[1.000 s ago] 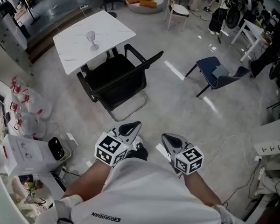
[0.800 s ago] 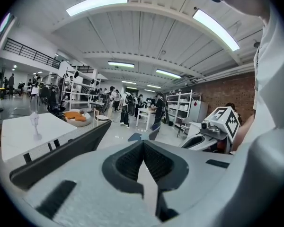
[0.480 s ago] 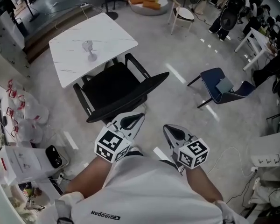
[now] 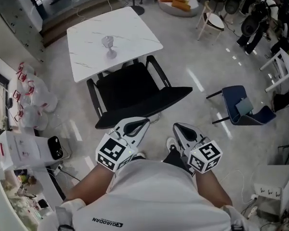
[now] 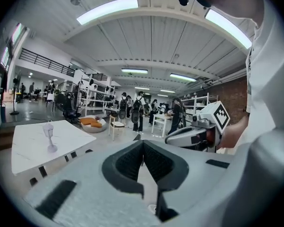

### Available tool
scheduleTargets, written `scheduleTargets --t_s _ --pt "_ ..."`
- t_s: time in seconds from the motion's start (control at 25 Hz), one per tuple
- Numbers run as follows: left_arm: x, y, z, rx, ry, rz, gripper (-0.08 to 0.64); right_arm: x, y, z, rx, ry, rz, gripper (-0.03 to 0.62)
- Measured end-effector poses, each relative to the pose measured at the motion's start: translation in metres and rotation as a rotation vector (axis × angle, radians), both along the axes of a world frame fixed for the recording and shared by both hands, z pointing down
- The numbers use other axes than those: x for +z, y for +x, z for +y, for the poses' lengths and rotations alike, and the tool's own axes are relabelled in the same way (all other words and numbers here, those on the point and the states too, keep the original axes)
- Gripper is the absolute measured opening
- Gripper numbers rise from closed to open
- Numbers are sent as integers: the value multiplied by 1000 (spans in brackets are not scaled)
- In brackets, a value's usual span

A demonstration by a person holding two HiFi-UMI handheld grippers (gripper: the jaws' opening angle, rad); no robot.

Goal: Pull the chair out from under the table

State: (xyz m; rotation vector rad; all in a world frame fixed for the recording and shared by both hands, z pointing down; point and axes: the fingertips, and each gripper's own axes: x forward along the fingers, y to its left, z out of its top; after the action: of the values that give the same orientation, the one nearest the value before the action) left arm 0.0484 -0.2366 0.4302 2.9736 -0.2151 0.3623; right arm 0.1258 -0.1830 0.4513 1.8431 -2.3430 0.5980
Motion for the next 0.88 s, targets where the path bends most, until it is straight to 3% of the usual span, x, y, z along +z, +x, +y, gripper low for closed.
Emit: scheduleTargets --t_s 0.24,0.48,0.68,0.88 --pt "-11 -1 -37 -188 34 6 9 -21 10 -53 -199 39 1 6" --pt "-15 29 -57 -340 51 17 9 -24 29 -91 -391 69 29 6" --pt "-15 53 -60 -418 98 -9 9 -24 49 -102 -487 76 32 6" --pt "-11 47 -62 -515 119 -72 9 -26 64 -113 -531 78 22 6"
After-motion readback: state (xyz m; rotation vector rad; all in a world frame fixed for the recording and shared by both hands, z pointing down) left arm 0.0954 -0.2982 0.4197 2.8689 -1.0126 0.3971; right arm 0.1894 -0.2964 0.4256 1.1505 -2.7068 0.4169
